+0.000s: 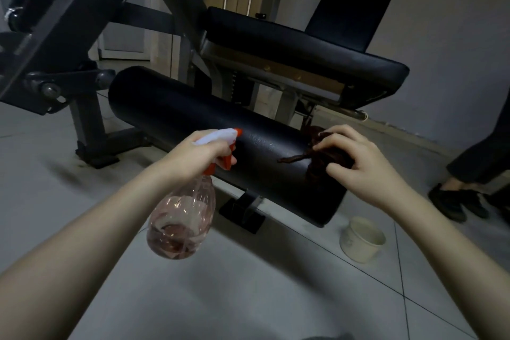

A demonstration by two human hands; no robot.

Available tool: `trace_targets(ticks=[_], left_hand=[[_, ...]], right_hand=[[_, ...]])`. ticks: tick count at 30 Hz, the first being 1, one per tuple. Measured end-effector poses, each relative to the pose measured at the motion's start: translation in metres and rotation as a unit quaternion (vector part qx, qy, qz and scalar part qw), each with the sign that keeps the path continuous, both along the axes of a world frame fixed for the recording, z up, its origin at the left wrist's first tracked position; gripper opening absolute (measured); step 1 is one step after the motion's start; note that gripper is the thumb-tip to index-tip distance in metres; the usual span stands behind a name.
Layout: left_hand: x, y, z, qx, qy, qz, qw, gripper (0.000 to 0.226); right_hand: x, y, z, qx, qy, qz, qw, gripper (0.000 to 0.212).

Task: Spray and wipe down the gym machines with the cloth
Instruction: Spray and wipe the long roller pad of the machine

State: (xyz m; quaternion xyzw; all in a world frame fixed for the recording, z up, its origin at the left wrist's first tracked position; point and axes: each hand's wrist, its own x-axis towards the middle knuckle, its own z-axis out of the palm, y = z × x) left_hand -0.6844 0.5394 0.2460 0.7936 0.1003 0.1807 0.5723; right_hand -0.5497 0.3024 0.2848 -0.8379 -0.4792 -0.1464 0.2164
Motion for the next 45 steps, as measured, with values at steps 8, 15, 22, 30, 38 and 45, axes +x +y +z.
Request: trace_targets(ticks=[8, 15, 22, 30, 38, 45], left_hand=[[0.000, 0.005, -0.004, -0.014, 0.000, 0.024, 1.000, 0.054], [0.003, 0.004, -0.005, -0.018, 0.005, 0.013, 1.000, 0.034], [0.012, -0.009, -0.008, -0.048, -0.008, -0.040, 0.998, 0.018], [-0.004, -0.031, -0.006, 0.129, -0.012, -0.068, 0.989, 0.031], [-0.023, -0.074, -0.017, 0.322, -0.057, -0.067, 0.943, 0.032], [-0.024, -0.110, -0.023, 0.365, -0.055, -0.102, 0.924, 0.036]], right_hand=[[-0.015, -0.017, -0.009, -0.024, -0.075, -0.014, 0.997, 0.038], [-0.013, 0.006, -0.010, -0.011, -0.071, -0.052, 0.996, 0.041], [0.008, 0.031, 0.020, -0.082, 0.075, 0.006, 0.994, 0.043], [0.024, 0.024, 0.019, -0.026, 0.119, 0.089, 0.989, 0.046], [0.018, 0.032, 0.002, 0.062, -0.001, 0.036, 0.997, 0.041], [0.016, 0.036, -0.003, 0.096, -0.028, -0.002, 0.995, 0.038]])
